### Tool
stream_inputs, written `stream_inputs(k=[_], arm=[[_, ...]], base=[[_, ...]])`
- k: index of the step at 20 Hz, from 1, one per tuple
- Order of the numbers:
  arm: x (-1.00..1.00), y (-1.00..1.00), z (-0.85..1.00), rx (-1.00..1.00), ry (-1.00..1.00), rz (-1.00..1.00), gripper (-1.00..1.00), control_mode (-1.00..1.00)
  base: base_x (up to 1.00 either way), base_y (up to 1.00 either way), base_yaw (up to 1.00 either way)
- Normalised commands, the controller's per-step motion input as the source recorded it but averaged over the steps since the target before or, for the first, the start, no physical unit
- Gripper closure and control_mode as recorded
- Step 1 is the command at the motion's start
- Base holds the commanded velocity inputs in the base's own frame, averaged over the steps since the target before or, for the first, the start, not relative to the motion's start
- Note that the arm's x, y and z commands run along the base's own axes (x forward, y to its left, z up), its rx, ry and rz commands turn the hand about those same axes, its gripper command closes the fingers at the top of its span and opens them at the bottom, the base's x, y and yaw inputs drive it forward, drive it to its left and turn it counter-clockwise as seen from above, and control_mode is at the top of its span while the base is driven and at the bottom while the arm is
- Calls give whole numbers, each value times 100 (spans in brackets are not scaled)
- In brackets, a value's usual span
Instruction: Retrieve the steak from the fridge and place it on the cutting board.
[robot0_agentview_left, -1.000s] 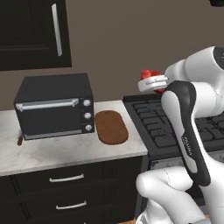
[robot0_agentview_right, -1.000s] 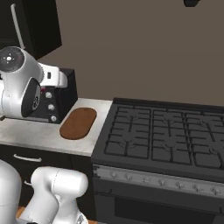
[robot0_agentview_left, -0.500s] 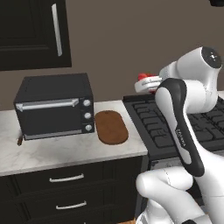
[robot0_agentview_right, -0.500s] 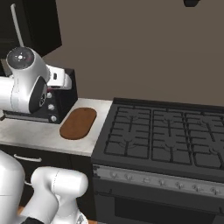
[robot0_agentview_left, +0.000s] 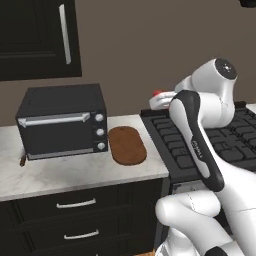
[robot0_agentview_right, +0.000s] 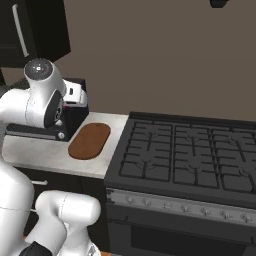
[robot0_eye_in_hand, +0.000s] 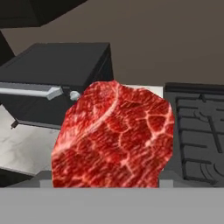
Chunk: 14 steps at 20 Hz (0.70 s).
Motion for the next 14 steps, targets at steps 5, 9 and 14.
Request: stream_inputs(k=[5, 9, 14], arm=[[18, 0, -31, 0, 6, 0, 100, -100], [12, 0, -29, 0, 7, 0, 100, -100], [12, 1, -29, 0, 8, 0, 100, -100]], base=[[0, 0, 0], [0, 0, 0], [0, 0, 0]])
